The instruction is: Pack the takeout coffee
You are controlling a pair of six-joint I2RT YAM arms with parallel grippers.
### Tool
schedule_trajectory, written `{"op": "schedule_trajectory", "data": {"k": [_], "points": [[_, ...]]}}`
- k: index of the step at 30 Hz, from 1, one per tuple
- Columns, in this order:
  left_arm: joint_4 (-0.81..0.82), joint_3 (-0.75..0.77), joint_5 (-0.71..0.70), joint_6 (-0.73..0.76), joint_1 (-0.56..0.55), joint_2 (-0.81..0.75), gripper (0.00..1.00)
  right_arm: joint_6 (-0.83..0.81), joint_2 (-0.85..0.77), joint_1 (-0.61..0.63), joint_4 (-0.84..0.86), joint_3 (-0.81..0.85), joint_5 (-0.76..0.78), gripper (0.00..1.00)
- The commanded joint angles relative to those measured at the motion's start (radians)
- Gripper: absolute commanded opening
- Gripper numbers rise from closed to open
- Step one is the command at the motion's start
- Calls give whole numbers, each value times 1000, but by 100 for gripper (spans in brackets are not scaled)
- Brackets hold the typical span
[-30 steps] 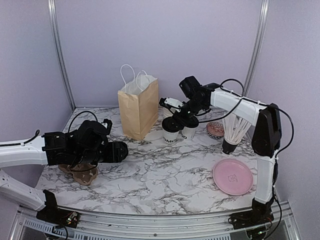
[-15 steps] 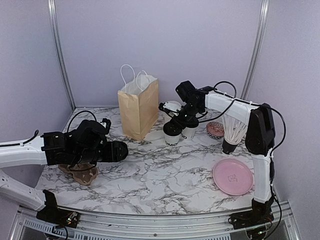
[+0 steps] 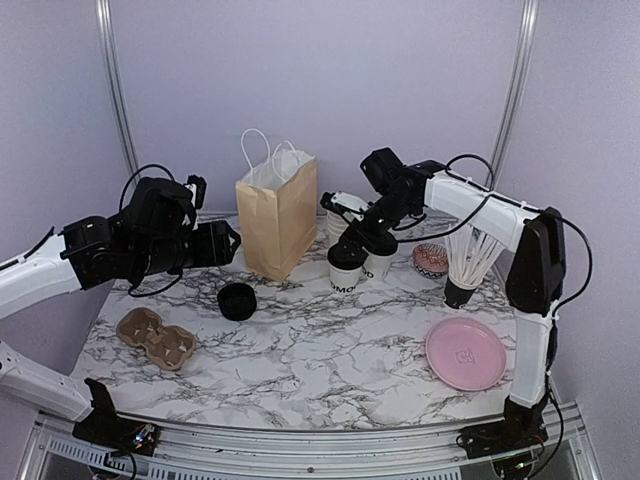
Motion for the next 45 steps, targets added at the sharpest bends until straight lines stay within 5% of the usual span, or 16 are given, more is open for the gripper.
{"op": "schedule_trajectory", "data": {"k": [1,6,16,24,28,40,45], "points": [[-52,184,-95,144,82,60,68,-11,-173,-6,-8,-61,-108,92],[-53,408,-50,232,207,236,69,-21,-328,-6,64,-232,-155,92],[-85,847,264,270,410,667,66,-31,-465,-6,173,-468,-142,92],[-120,1139,418,251,486,919,51,-30,-466,-7,204,-516,-165,92],[-121,1189,500,233,504,952,42,-33,-464,-7,213,-531,-168,92],[-151,1128,525,190,505,909,42,-32,-429,-6,203,-488,-174,91],[-159,1066,472,187,506,855,23,-29,-420,-6,189,-458,-190,90]]}}
